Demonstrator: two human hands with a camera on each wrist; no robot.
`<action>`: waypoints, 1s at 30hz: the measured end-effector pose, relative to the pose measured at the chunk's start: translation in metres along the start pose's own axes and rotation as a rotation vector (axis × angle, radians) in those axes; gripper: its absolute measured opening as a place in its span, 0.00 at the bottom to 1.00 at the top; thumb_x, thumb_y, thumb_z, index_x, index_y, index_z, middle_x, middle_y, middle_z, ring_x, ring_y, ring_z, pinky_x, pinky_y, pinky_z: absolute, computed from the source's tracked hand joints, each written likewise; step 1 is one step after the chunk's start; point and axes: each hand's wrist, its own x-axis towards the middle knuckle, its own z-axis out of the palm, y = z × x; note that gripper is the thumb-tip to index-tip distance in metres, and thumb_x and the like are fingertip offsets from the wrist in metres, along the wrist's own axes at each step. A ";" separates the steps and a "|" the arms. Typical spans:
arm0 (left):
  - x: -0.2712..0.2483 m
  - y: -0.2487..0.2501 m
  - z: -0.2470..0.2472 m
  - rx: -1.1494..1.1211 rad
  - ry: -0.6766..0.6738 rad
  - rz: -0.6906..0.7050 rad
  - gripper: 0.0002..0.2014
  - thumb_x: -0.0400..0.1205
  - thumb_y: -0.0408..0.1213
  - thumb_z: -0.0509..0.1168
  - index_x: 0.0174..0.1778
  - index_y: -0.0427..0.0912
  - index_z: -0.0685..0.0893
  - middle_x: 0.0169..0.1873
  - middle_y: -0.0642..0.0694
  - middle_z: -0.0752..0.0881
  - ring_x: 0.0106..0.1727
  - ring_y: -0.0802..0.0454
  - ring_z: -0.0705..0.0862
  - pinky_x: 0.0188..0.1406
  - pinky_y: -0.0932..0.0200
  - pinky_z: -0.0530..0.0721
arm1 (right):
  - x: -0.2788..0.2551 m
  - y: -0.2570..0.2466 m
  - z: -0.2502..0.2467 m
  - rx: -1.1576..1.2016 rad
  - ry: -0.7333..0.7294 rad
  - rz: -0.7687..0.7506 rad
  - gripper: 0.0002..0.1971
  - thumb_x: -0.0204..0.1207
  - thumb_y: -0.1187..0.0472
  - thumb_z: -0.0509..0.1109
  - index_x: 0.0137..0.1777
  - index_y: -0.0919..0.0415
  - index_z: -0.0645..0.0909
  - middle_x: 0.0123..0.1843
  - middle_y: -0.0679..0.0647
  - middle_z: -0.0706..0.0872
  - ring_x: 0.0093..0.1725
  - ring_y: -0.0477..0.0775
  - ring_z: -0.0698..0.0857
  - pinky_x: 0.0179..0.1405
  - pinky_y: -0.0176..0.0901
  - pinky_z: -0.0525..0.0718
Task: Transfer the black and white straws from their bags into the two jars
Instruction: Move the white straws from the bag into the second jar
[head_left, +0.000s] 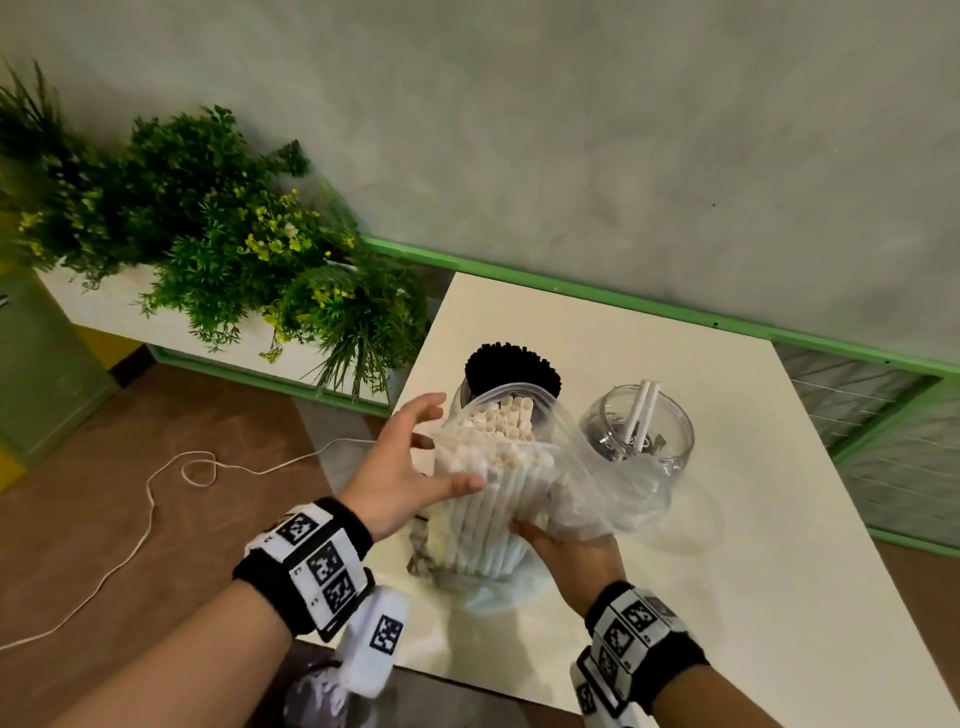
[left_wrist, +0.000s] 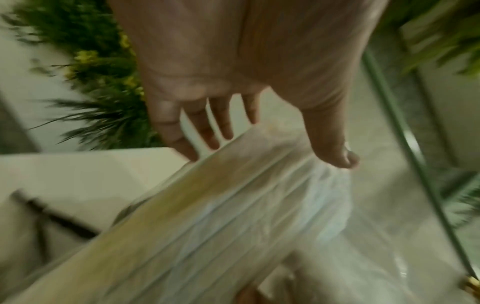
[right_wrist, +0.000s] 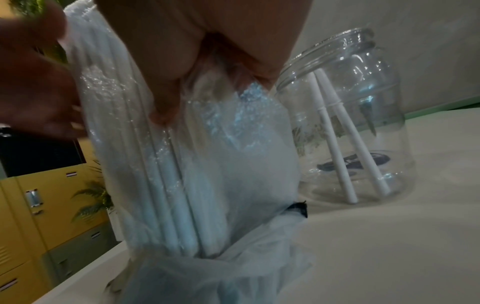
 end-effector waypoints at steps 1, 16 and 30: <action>-0.001 0.007 -0.006 0.093 0.030 0.110 0.45 0.58 0.60 0.79 0.71 0.64 0.67 0.65 0.63 0.71 0.56 0.63 0.76 0.50 0.67 0.80 | 0.000 0.002 0.001 0.018 0.019 0.013 0.14 0.69 0.51 0.80 0.51 0.50 0.81 0.30 0.31 0.84 0.37 0.25 0.81 0.37 0.19 0.73; -0.002 0.007 -0.021 0.896 0.050 0.828 0.12 0.63 0.24 0.70 0.29 0.47 0.81 0.41 0.49 0.81 0.42 0.51 0.70 0.28 0.56 0.76 | -0.003 0.000 -0.005 -0.052 0.047 0.026 0.14 0.63 0.35 0.75 0.43 0.37 0.77 0.33 0.35 0.82 0.36 0.35 0.80 0.41 0.32 0.79; 0.015 -0.001 -0.010 0.028 0.034 -0.039 0.17 0.80 0.31 0.66 0.61 0.53 0.75 0.58 0.52 0.81 0.56 0.55 0.81 0.59 0.54 0.80 | 0.001 0.008 -0.005 -0.068 0.033 0.051 0.10 0.72 0.42 0.73 0.48 0.44 0.88 0.42 0.40 0.89 0.40 0.35 0.85 0.36 0.25 0.78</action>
